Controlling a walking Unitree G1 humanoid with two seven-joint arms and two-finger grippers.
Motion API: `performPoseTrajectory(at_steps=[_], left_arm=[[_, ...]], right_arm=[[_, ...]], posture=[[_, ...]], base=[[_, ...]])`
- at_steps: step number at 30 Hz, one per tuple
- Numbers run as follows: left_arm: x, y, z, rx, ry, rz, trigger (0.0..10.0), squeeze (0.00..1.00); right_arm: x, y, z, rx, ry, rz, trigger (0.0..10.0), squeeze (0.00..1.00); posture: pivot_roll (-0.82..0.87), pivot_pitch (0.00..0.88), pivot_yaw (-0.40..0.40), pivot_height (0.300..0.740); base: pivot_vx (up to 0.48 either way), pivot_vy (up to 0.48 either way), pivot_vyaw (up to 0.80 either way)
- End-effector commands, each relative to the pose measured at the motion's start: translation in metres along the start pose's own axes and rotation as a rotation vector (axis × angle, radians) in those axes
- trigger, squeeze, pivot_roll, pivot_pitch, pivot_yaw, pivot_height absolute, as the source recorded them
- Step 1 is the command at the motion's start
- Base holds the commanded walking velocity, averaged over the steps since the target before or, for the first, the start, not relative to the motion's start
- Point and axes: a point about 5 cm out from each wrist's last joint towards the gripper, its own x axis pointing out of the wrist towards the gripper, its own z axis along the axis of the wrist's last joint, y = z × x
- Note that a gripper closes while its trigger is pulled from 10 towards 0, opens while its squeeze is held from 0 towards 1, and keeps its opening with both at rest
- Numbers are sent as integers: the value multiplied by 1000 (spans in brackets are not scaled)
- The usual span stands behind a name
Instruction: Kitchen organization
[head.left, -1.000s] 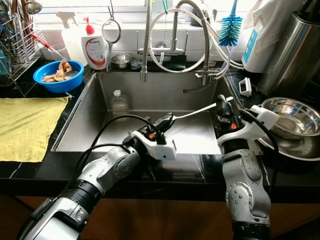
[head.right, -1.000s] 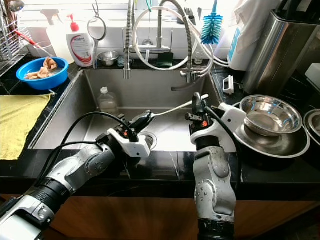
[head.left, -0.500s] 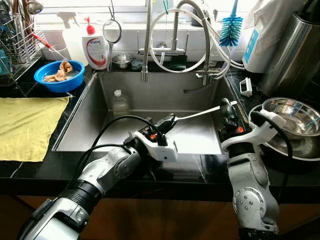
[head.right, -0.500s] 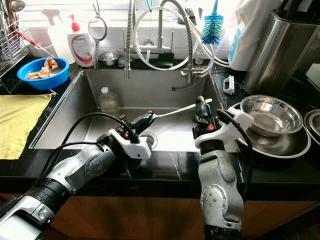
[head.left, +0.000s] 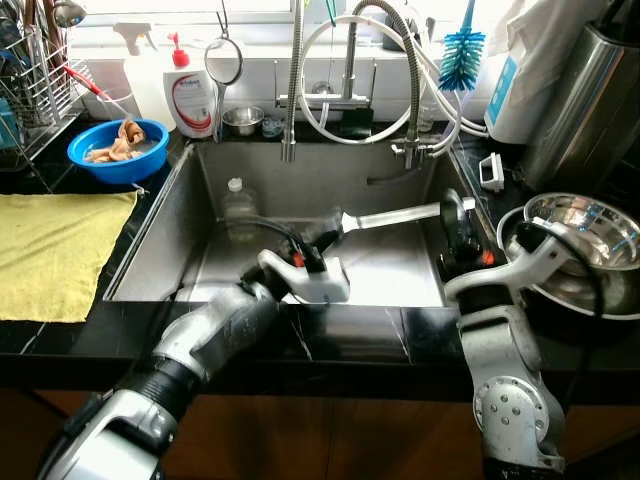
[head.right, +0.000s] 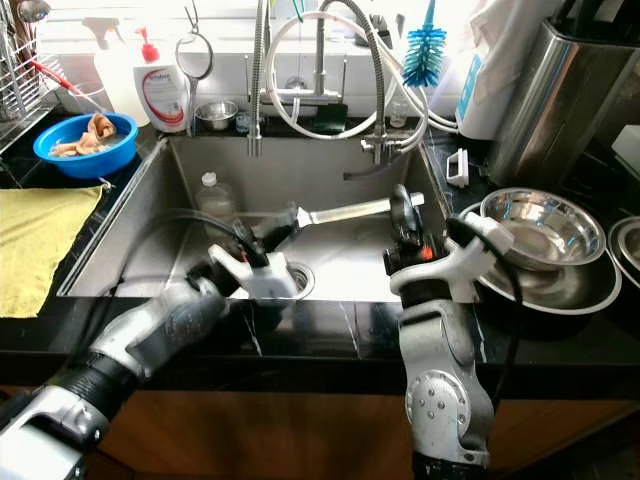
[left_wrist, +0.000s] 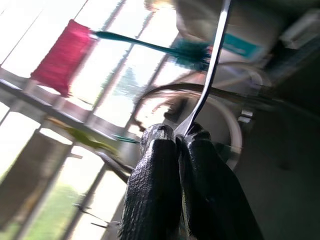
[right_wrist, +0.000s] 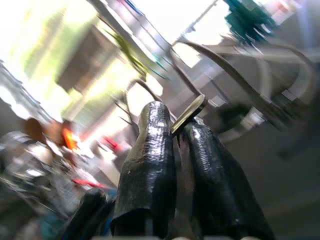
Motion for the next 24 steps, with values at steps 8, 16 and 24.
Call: performPoseTrajectory(at_steps=[8,16,24], left_arm=[[-26,92,-66,9,367,490,10000,0],[-29,86,-68,-21,392,459,10000,0],[-31,85,-70,-20,403,451,10000,0]], right_arm=[[-45,10,41,498,-179,145,10000,0],[-48,9,41,485,-170,149,10000,0],[-50,4,45,467,-179,140,10000,0]], posture=[[9,0,0,719],[7,0,0,719],[8,0,0,719]], base=[[0,0,0],[0,0,0],[0,0,0]])
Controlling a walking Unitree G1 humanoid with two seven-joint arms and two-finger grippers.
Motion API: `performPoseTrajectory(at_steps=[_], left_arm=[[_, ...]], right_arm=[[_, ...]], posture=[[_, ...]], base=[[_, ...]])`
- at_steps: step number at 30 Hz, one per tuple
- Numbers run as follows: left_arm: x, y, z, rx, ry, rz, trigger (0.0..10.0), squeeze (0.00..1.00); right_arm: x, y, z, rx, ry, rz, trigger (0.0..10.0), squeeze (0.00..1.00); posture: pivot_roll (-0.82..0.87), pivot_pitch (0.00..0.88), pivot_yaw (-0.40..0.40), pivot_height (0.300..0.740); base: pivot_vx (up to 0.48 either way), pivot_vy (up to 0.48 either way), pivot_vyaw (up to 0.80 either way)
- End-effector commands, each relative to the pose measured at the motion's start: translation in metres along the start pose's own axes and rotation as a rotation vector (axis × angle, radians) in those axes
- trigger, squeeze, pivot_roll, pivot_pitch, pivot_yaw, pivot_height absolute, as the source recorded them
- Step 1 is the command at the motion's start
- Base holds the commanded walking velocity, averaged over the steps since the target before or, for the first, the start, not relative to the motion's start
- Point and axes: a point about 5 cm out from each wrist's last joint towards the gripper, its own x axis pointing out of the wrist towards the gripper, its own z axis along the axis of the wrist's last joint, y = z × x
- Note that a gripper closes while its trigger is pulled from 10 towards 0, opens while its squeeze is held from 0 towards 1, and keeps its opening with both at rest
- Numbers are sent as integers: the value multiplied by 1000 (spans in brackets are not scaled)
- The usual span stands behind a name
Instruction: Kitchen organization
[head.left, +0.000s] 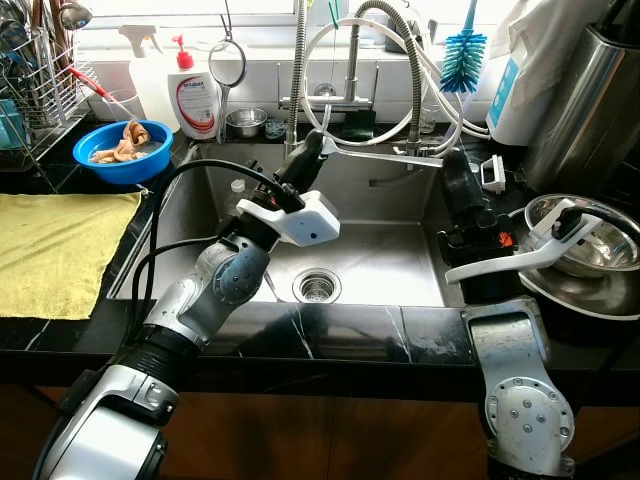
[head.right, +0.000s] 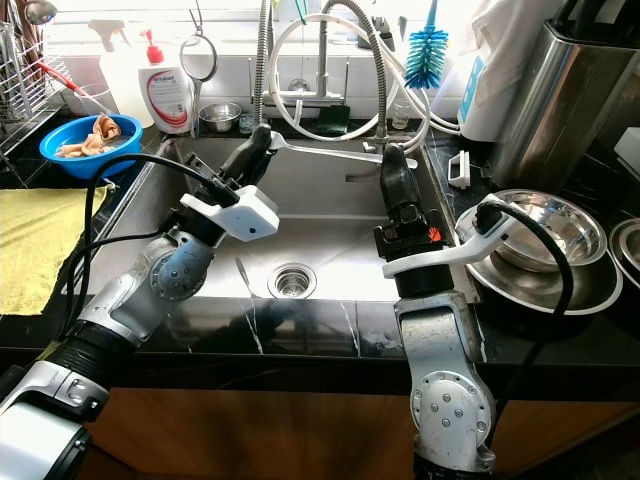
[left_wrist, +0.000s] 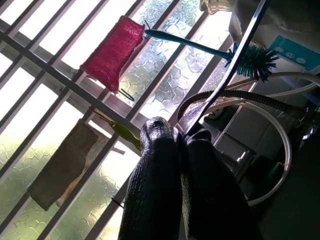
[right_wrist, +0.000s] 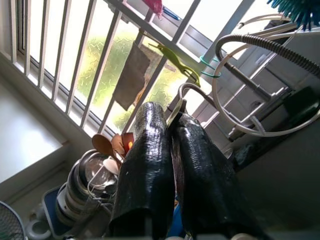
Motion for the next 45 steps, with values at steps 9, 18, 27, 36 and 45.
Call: performPoseTrajectory(at_steps=[9,18,27,36,45], left_arm=[[-26,70,-65,37,370,329,10000,0],[-26,70,-65,37,370,329,10000,0],[-45,76,-87,68,488,322,10000,0],[-45,74,-87,66,492,316,10000,0],[-37,43,-77,-351,444,172,10000,0]], right_arm=[[-47,3,40,190,-195,8,10000,0],[-47,3,40,190,-195,8,10000,0],[-55,-6,65,136,-281,-77,10000,1000],[-56,-7,65,120,-260,-99,10000,1000],[-52,-22,61,-195,-133,-270,10000,0]], posture=[[8,0,0,719],[8,0,0,719],[8,0,-82,719],[6,0,-80,719],[10,0,-75,719]], base=[[0,0,0],[0,0,0],[0,0,0],[0,0,0],[0,0,0]])
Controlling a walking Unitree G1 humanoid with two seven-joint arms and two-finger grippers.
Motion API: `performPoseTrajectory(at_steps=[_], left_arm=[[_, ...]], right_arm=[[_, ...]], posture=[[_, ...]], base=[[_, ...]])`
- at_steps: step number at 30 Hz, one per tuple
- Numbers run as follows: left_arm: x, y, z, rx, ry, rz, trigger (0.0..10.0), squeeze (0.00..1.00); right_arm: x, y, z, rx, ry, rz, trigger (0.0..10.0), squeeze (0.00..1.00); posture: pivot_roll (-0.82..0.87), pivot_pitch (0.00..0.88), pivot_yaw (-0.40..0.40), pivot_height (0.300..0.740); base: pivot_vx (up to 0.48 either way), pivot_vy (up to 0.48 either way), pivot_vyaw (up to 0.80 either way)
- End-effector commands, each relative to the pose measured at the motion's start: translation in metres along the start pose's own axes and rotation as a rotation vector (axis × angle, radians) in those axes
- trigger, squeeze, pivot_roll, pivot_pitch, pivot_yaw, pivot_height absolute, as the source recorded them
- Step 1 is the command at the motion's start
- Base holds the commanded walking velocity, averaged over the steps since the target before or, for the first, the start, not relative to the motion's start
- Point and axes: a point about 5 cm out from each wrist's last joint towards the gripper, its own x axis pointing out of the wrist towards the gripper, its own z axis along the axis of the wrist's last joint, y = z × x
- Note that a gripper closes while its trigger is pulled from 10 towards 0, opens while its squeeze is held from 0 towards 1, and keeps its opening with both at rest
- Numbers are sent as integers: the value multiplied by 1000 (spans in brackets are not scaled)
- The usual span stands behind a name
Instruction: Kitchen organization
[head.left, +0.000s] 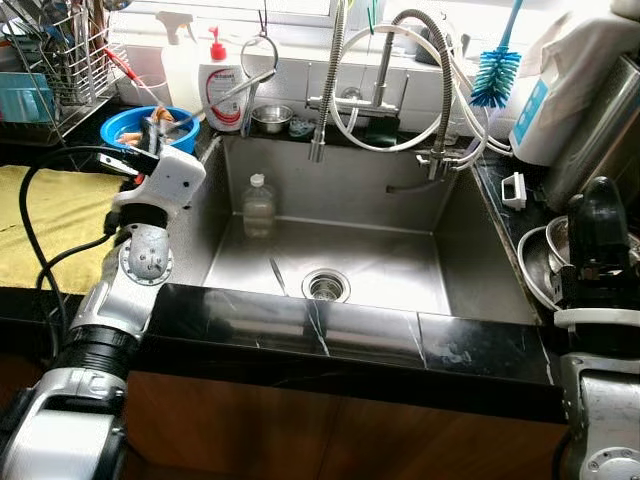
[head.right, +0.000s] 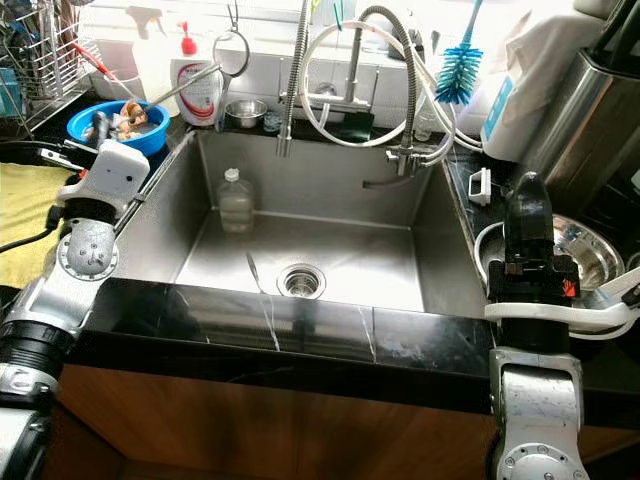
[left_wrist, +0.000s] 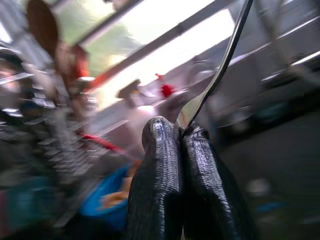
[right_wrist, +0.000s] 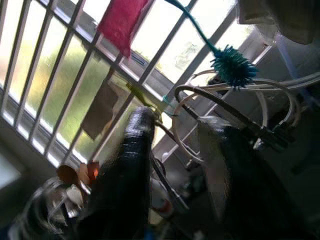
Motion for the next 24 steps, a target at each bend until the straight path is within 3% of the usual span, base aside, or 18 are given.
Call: performPoseTrajectory(at_steps=[1,2,3,4,5,6,24], left_arm=[[-2,-3,10,-108,-56,-42,10000,0],[-2,-3,10,-108,-56,-42,10000,0],[-4,-4,11,-144,-55,-37,10000,0],[-5,-4,9,-192,-32,-22,10000,0],[-5,-4,9,-192,-32,-22,10000,0],[-6,-4,7,-225,-17,-11,10000,0],[-6,-4,7,-225,-17,-11,10000,0]], right_arm=[[6,-11,-1,-329,64,-110,10000,0],[6,-11,-1,-329,64,-110,10000,0],[9,-14,1,-535,88,-131,10000,0],[9,-14,0,-634,100,-130,10000,0],[9,-14,0,-634,100,-130,10000,0],[9,-14,-1,-691,106,-128,10000,0],[9,-14,-1,-691,106,-128,10000,0]], posture=[[1,0,-66,719],[1,0,-66,719],[1,0,-64,719],[1,0,-64,719],[1,0,-64,719],[1,0,-64,719],[1,0,-64,719]], base=[[0,0,0],[0,0,0],[0,0,0],[0,0,0],[0,0,0],[0,0,0],[0,0,0]])
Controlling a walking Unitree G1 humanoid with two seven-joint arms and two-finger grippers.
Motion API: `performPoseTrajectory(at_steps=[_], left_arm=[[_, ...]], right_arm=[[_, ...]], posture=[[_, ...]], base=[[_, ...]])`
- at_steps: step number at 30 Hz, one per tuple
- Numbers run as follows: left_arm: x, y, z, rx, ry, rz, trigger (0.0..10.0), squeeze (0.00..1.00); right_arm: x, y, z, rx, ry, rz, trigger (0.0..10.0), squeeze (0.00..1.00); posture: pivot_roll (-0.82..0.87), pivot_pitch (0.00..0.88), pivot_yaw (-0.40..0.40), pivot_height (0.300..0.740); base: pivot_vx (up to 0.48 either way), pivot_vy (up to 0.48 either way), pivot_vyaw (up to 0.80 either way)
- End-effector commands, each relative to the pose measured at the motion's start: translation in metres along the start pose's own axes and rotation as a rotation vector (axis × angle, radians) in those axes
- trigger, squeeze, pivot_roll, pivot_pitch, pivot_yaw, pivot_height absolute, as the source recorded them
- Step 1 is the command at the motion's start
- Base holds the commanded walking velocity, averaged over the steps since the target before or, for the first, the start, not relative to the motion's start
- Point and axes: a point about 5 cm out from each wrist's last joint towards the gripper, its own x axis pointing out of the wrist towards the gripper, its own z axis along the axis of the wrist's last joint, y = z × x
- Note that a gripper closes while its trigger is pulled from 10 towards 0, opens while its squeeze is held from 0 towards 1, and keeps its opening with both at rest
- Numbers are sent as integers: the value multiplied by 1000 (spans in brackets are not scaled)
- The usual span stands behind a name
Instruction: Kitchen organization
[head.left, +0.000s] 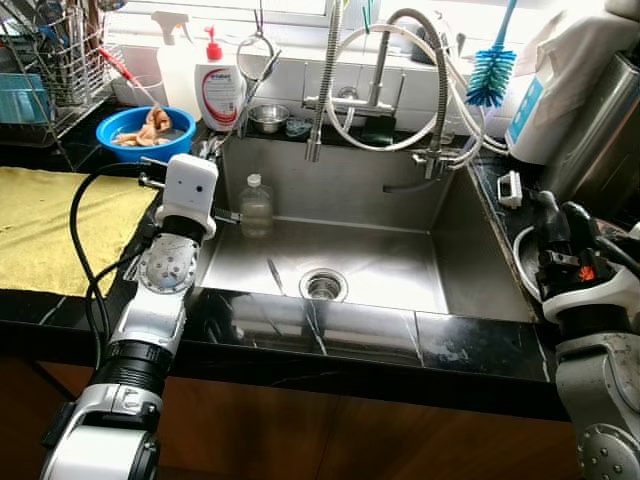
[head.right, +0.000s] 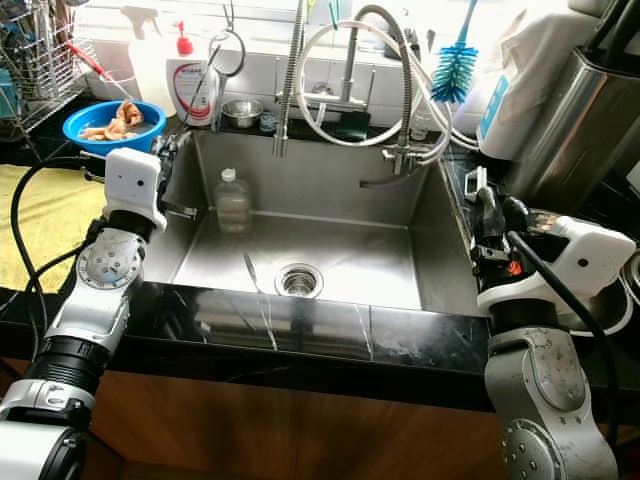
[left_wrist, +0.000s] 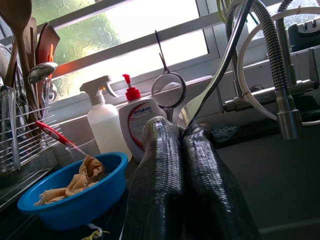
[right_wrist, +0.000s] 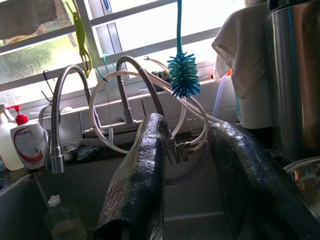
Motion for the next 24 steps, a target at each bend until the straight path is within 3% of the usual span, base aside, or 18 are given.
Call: performPoseTrajectory(at_steps=[1,9,10,11,13,20,24], left_arm=[[0,2,3,-12,-9,5,10000,0],[0,2,3,-12,-9,5,10000,0],[-2,2,2,-69,3,1,10000,0],[-33,-15,-12,-155,49,-56,10000,0],[-46,-22,-17,-178,66,-79,10000,0],[-49,-24,-22,-185,85,-73,10000,0],[-48,-21,-15,-199,65,-58,10000,0]], right_arm=[[0,-1,-2,-2,10,-5,10000,0],[0,-1,-2,-2,10,-5,10000,0],[0,1,-4,-81,5,-14,10000,0],[-19,9,-40,-201,92,-38,10000,0],[-29,13,-54,-227,127,-37,10000,0],[-31,11,-60,-241,145,-47,10000,0],[-33,14,-59,-256,119,-48,10000,0]], posture=[[1,0,-64,719],[1,0,-64,719],[4,0,-64,719],[12,0,-39,719],[12,0,-38,719],[15,0,-35,719],[15,0,-33,719]], base=[[0,0,0],[0,0,0],[0,0,0],[0,0,0],[0,0,0],[0,0,0],[0,0,0]])
